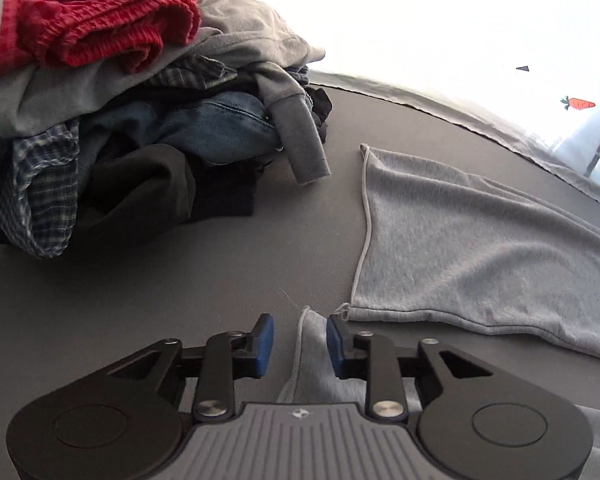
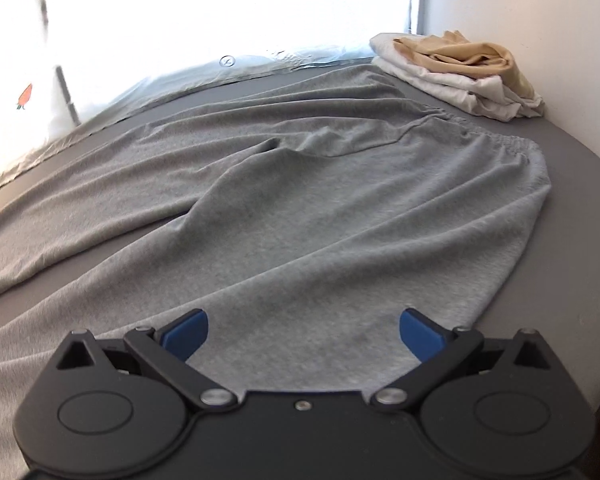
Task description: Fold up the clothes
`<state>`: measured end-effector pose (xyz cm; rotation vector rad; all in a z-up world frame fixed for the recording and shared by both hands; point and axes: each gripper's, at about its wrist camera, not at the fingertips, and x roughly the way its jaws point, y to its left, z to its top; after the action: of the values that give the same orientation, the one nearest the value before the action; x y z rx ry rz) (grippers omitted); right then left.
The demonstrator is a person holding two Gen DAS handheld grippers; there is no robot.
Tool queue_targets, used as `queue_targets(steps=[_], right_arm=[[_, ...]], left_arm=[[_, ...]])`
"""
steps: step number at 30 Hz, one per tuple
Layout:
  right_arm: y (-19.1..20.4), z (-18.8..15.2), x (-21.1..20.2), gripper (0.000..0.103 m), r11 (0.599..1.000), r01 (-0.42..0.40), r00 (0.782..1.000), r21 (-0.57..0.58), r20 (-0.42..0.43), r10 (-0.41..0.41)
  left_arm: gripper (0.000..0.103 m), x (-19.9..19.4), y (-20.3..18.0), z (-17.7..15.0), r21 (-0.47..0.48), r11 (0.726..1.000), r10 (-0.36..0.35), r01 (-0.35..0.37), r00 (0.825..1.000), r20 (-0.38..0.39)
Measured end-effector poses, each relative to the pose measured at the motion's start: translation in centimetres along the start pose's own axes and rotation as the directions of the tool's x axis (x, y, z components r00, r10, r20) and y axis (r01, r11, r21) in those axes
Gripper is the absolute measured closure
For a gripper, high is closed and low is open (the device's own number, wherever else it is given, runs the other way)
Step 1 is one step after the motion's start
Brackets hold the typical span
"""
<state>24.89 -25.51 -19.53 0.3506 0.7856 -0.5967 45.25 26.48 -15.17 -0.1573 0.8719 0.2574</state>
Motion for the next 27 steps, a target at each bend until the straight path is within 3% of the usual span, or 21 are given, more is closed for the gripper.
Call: queue_targets(steps=[7,13,15,18,22,27], right_arm=[[-6.0,1.5,1.0,0.0,0.994,-0.008,1.0,0.109,0.003,0.008],[-12.1,4.5,2.3,0.009,0.99,-0.019,1.0,0.141,0.024,0.016],[-14.6,6.0,3.1,0.021,0.987,-0.021,0.999,0.159,0.032,0.016],[-18.8,8.4,4.4,0.03,0.974,-0.026,0.998,0.227,0.07,0.01],[-23.5,11.5,7.1,0.03,0.965,0.015,0.997,0.264,0.069,-0.034],[-27.6,14.8,11.6,0.03,0.958,0.048,0.998,0.282,0.022,-0.057]], left_arm=[[0.047,-4.8,-5.0,-4.2,0.028,0.998,-0.054,0.055,0.998,-0.014],[0.047,-6.7,-12.5,-9.9,0.085,0.989,-0.109,0.122,0.984,-0.14],[0.047,-7.3,-15.0,-11.5,0.112,0.985,-0.11,0.13,0.979,-0.17],[0.047,-8.5,-18.4,-13.3,0.148,0.979,-0.116,0.144,0.976,-0.183],[0.045,-10.0,-21.9,-14.7,0.165,0.978,-0.101,0.128,0.981,-0.163],[0.045,-9.6,-24.9,-15.9,0.116,0.989,-0.067,0.09,0.979,-0.193]])
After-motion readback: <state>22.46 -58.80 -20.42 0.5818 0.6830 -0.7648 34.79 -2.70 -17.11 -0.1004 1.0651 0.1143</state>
